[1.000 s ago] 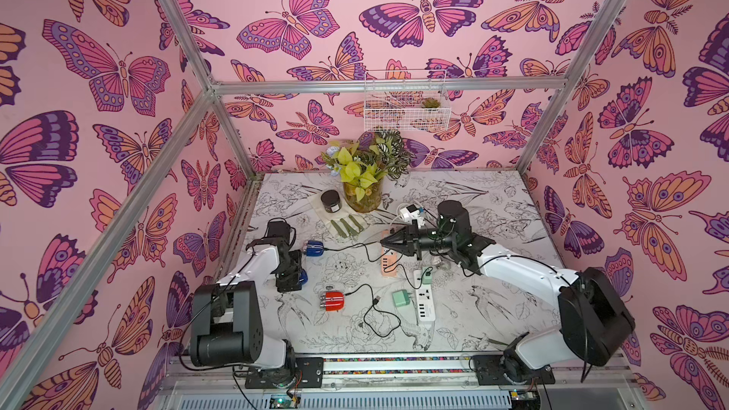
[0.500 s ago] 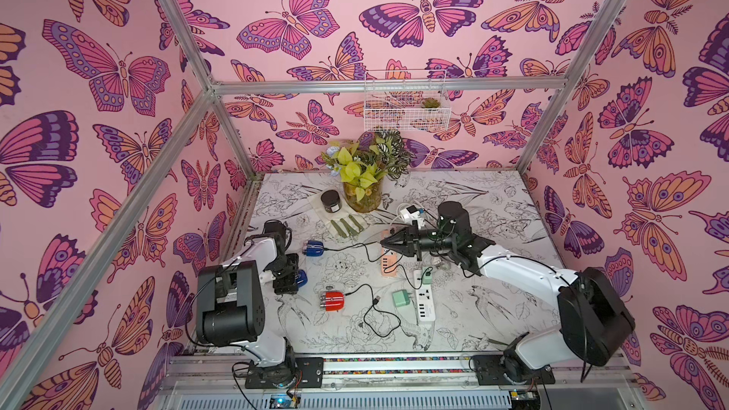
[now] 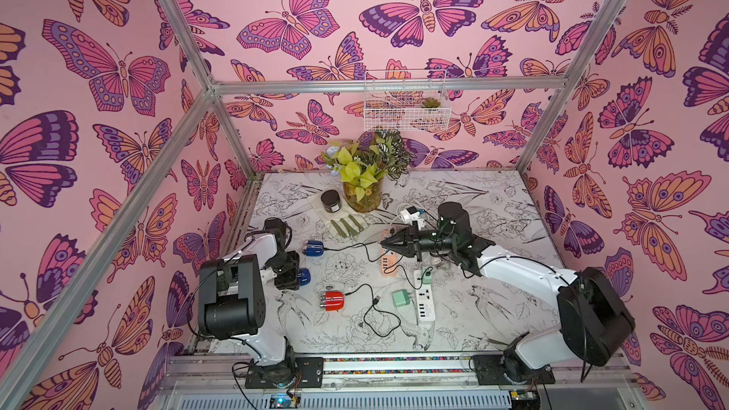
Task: Charge the electric shaver
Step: Pick up the electric shaver from the center of the board, then insert the charging cable into the electric shaver.
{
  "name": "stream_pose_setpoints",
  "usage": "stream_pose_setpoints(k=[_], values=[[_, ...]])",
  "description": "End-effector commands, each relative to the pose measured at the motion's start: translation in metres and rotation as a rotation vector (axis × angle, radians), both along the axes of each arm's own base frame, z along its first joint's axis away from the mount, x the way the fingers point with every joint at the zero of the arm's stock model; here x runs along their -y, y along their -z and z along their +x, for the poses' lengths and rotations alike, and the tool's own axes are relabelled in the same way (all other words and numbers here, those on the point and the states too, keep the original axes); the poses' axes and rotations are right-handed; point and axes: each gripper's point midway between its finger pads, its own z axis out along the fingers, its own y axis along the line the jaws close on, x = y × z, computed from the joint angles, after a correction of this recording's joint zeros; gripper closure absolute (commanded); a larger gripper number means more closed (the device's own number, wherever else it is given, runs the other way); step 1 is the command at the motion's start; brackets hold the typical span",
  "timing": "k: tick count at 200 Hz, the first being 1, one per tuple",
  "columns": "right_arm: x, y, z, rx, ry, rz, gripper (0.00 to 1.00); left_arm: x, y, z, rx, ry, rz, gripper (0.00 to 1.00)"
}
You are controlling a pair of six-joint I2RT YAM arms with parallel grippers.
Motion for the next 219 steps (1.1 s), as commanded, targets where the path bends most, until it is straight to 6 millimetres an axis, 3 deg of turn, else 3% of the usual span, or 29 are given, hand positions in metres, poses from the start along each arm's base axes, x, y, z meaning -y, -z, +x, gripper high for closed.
stream_pose_setpoints(k=[1, 17, 46, 101, 167, 219], values=[[0.0, -0.008, -0.004, 0.03, 0.0, 0.015, 1.0, -0.002, 0.019, -0.006, -0.043, 0.007, 0.004, 0.52], [0.001, -0.004, -0.004, 0.026, 0.0, 0.01, 1.0, -0.001, 0.019, -0.007, -0.041, 0.014, -0.003, 0.55], [0.001, 0.0, -0.003, 0.028, 0.004, 0.005, 1.0, 0.004, 0.013, -0.005, -0.017, 0.033, -0.025, 0.71], [0.0, 0.011, -0.001, 0.06, 0.007, -0.021, 1.0, 0.024, -0.017, 0.006, 0.073, 0.112, -0.099, 1.0], [-0.017, 0.012, -0.009, 0.234, -0.015, -0.079, 1.0, 0.07, -0.069, 0.006, 0.196, 0.174, -0.216, 1.0], [-0.045, 0.001, -0.024, 0.466, -0.005, -0.068, 1.0, 0.104, -0.106, 0.012, 0.278, 0.225, -0.303, 1.0]])
